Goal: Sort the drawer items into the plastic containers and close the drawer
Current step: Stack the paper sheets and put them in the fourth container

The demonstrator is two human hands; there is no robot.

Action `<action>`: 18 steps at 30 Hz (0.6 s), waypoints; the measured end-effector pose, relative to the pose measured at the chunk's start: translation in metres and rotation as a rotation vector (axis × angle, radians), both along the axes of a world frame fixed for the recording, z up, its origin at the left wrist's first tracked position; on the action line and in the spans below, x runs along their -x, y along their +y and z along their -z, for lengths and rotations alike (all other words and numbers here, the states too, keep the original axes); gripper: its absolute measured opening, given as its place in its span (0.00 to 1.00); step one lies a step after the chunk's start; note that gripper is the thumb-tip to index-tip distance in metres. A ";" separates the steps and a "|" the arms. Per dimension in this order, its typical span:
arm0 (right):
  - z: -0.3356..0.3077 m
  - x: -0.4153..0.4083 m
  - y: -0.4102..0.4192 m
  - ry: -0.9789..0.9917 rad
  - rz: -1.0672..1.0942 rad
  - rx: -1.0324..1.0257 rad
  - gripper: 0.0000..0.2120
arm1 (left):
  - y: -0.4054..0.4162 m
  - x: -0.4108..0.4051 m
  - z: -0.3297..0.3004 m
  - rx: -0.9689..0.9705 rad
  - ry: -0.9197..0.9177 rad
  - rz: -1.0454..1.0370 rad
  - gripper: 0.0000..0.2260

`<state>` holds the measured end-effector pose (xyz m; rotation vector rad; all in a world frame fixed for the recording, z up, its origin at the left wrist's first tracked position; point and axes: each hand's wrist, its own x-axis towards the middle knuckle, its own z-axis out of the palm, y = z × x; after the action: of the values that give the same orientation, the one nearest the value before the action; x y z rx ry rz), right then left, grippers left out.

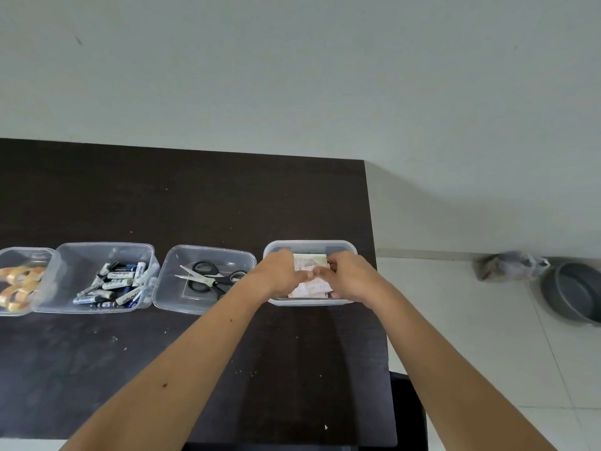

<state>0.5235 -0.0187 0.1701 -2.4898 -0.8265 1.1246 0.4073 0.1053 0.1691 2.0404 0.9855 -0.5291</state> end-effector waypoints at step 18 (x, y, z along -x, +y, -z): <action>0.008 0.029 -0.014 -0.281 0.148 -0.328 0.16 | -0.032 0.018 0.011 -0.324 -0.246 -0.058 0.23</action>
<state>0.4945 -0.0325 0.1618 -2.4079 -0.8074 0.5462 0.3894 0.0735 0.1579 2.2853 1.0271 -0.0852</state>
